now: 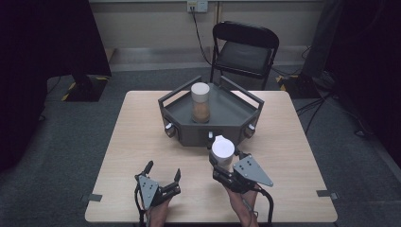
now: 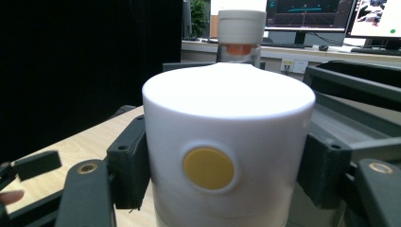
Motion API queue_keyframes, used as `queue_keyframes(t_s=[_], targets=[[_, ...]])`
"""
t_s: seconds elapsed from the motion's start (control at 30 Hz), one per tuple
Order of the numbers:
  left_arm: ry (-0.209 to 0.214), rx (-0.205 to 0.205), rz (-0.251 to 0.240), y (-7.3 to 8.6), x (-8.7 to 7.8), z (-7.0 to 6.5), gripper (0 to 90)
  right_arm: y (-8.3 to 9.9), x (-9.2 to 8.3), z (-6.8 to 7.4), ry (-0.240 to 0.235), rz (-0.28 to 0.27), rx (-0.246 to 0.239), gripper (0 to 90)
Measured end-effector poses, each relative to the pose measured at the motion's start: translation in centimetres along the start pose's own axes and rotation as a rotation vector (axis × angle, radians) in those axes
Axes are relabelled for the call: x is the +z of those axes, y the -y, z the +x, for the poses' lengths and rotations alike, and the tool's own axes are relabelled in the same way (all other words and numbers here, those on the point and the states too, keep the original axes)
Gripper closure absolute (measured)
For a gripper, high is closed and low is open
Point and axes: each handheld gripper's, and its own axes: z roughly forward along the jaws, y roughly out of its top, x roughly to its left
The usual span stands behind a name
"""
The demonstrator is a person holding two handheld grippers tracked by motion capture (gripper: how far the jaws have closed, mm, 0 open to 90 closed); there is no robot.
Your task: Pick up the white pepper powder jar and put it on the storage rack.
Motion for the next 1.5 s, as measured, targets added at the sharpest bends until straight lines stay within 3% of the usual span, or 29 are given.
queue_keyframes(t_s=[0.6, 0.97, 1.5], targets=[[0.0, 0.0, 0.0, 0.0, 0.0, 0.0, 1.1, -4.1, 2.6, -1.9, 0.012, -0.026, -0.03, 30.1], [0.0, 0.0, 0.001, 0.0, 0.0, 0.0, 1.1, -5.8, 4.2, -3.0, 0.037, -0.027, -0.018, 30.1], [0.001, -0.001, 0.0, 0.0, 0.0, 0.0, 1.2, -7.9, 8.5, -3.3, 0.101, -0.016, -0.02, 30.1]])
